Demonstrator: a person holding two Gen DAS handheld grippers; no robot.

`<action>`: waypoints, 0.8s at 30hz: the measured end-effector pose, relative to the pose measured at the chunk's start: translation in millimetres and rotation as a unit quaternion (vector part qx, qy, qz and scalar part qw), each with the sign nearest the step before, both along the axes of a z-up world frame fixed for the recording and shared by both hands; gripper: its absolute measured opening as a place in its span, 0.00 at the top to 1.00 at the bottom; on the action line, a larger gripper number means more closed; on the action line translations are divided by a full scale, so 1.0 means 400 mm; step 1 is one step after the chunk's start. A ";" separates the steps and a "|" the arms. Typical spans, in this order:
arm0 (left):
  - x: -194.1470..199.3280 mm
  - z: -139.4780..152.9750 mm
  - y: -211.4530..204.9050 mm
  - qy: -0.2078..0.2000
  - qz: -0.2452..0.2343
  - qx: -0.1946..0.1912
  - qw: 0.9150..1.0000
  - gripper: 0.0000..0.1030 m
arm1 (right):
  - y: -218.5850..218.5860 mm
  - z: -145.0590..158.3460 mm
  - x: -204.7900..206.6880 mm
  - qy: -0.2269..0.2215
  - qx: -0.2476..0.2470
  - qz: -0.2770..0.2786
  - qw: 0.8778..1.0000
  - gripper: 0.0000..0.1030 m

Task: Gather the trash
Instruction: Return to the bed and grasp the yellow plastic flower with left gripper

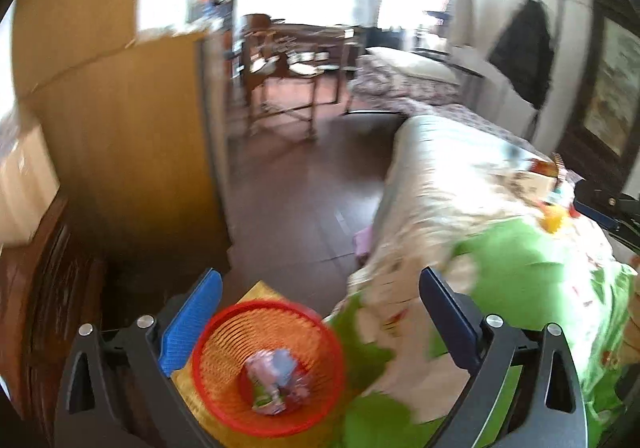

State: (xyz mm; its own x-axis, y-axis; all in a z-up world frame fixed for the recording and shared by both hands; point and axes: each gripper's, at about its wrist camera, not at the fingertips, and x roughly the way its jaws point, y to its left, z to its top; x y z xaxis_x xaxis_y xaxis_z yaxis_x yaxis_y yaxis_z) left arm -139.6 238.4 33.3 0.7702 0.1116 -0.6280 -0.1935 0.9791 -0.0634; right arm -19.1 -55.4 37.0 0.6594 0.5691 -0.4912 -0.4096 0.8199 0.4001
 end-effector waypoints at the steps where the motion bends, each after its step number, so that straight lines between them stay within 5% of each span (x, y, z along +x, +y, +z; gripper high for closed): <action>1: 0.013 0.011 -0.032 -0.002 -0.012 0.004 1.000 0.06 | -0.046 0.000 0.001 -0.004 0.002 -0.022 1.000 0.48; 11: 0.237 0.050 -0.426 0.015 -0.155 0.046 0.987 0.06 | -0.404 -0.056 0.090 0.029 -0.038 -0.214 0.976 0.37; 19: 0.416 -0.024 -0.659 0.063 -0.235 0.038 0.969 0.06 | -0.534 -0.090 0.228 0.075 0.007 -0.262 0.962 0.30; 24: 0.514 -0.135 -0.744 0.126 -0.270 0.020 0.954 0.06 | -0.578 -0.149 0.270 0.139 0.055 -0.270 0.951 0.30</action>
State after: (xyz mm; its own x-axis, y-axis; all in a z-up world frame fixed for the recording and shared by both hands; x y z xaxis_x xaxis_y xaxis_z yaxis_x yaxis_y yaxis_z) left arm 66.1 -59.0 -20.6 0.5474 -0.2317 -0.8041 0.3365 0.9407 -0.0420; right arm 89.0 -286.6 -22.4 0.7229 0.2422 -0.6471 0.1937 0.8279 0.5264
